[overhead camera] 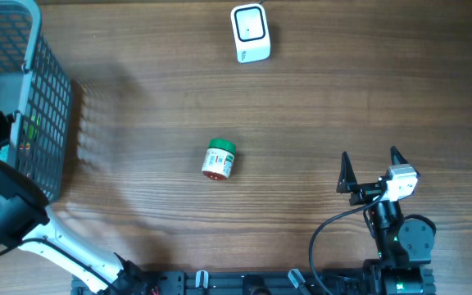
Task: Scan the item barcode
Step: 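Reach the left gripper back into the basket and grasp the snack bags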
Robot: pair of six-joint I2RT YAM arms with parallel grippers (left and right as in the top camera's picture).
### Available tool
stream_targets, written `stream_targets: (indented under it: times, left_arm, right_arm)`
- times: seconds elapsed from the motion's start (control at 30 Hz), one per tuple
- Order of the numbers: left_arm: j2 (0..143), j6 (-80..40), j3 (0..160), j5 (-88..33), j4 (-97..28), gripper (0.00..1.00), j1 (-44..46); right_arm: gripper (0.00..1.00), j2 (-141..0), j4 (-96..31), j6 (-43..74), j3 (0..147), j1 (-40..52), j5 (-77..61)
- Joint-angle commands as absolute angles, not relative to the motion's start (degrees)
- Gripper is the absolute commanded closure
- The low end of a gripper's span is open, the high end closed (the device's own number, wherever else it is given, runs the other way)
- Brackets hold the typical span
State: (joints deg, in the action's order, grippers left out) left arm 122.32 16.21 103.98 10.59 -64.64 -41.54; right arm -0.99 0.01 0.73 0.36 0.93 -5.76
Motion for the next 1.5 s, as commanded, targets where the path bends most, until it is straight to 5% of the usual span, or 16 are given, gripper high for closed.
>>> stream_targets:
  times: [0.0, 1.0, 1.3, 1.4, 1.43, 1.47]
  left_arm:
    - [123.09, 20.71, 103.74, 9.87, -63.90, 0.00, -41.58]
    - [123.13, 23.81, 88.90, 18.13, -50.87, 0.00, -39.00]
    - [123.13, 23.57, 87.90, 15.40, -50.17, 0.33, -39.00]
    - [123.13, 23.33, 87.90, 14.66, -50.39, 0.33, -39.00]
    - [123.13, 23.31, 87.90, 14.41, -50.39, 0.27, -39.00]
    - [123.13, 23.18, 87.90, 14.39, -50.37, 0.08, -39.00]
  right_arm:
    - [0.00, -0.82, 0.32, 0.19, 0.30, 1.15, -5.67]
    - [0.00, -0.82, 0.30, 0.16, 0.30, 1.15, -5.65]
    - [0.00, -0.82, 0.30, 0.19, 0.30, 1.15, -5.67]
    - [0.00, -0.82, 0.32, 0.16, 0.30, 1.15, -5.65]
    - [0.00, -0.82, 0.30, 0.16, 0.30, 1.15, -5.65]
    - [0.00, -0.82, 0.32, 0.16, 0.30, 1.15, -5.65]
